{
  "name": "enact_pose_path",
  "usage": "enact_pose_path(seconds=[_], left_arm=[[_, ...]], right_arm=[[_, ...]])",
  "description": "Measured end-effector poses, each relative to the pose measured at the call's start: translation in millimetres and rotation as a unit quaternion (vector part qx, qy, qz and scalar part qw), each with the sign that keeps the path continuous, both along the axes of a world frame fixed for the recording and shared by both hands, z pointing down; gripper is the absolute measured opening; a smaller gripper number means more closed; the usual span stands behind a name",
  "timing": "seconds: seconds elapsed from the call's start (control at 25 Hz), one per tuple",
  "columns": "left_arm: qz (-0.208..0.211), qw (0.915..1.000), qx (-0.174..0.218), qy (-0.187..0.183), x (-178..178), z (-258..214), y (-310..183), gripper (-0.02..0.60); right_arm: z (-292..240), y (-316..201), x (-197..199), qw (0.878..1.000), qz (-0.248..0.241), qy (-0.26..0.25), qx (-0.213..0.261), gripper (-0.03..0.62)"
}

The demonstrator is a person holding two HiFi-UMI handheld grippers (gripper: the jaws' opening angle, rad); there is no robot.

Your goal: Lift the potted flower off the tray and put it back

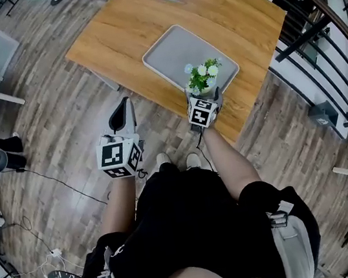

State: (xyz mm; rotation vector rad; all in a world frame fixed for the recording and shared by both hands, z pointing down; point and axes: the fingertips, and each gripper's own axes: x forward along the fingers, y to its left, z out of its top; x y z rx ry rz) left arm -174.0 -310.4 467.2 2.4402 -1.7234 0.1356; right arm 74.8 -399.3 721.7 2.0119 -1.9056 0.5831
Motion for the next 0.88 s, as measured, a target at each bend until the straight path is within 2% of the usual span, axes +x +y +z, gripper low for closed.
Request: enact_pose_path(seconds=[0.56, 0.88], left_arm=[[-0.008, 0.9996, -0.025, -0.008, -19, 18, -17, 0.012], [-0.005, 0.9994, -0.033, -0.011, -15, 26, -18, 0.012]], right_arm=[[8, -50, 13, 0.999, 0.042, 0.012, -0.008, 0.526], [10, -58, 17, 1.000, 0.005, 0.001, -0.016, 0.523]])
